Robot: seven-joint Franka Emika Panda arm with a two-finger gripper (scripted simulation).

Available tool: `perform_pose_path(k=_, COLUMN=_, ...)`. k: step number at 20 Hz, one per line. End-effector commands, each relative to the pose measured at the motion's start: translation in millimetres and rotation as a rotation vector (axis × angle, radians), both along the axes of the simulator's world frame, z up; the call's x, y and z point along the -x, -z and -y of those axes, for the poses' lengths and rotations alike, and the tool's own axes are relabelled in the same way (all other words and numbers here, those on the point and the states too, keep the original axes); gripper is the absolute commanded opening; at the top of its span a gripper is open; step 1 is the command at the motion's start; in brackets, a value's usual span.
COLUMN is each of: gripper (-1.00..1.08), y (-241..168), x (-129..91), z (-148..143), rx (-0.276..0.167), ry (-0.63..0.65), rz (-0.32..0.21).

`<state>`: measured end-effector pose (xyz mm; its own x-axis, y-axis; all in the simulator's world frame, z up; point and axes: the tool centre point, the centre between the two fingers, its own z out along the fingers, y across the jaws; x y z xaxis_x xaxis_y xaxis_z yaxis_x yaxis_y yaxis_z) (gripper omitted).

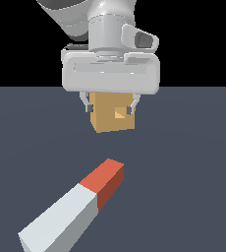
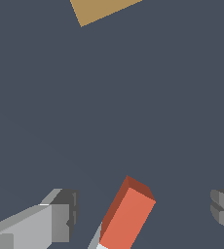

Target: Insert the peg into the horizontal hole in a box.

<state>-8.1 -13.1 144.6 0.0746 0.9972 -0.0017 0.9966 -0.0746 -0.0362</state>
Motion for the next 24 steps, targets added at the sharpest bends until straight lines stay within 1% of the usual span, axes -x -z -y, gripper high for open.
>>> perform_pose_path(k=1, gripper=1.00, y=0, x=0, z=0, rx=0.000, ry=0.000, rz=0.000)
perform_pose_path(k=4, gripper=1.00, y=2, x=1, z=5, rx=0.000, ry=0.014, rz=0.001)
perform_pose_path(k=8, gripper=1.00, y=11, x=4, z=28, rx=0.002, ry=0.075, rz=0.006)
perform_pose_path(k=13, gripper=1.00, y=32, x=16, z=78, rx=0.006, ry=0.215, rz=0.016)
perform_pose_path(k=16, gripper=1.00, y=48, x=29, z=114, rx=0.009, ry=0.320, rz=0.023)
perform_pose_path(k=18, gripper=1.00, y=56, x=39, z=133, rx=0.010, ry=0.378, rz=0.027)
perform_pose_path(k=21, gripper=1.00, y=66, x=50, z=154, rx=0.011, ry=0.443, rz=0.032)
perform_pose_path(k=24, gripper=1.00, y=73, x=59, z=167, rx=0.012, ry=0.484, rz=0.035)
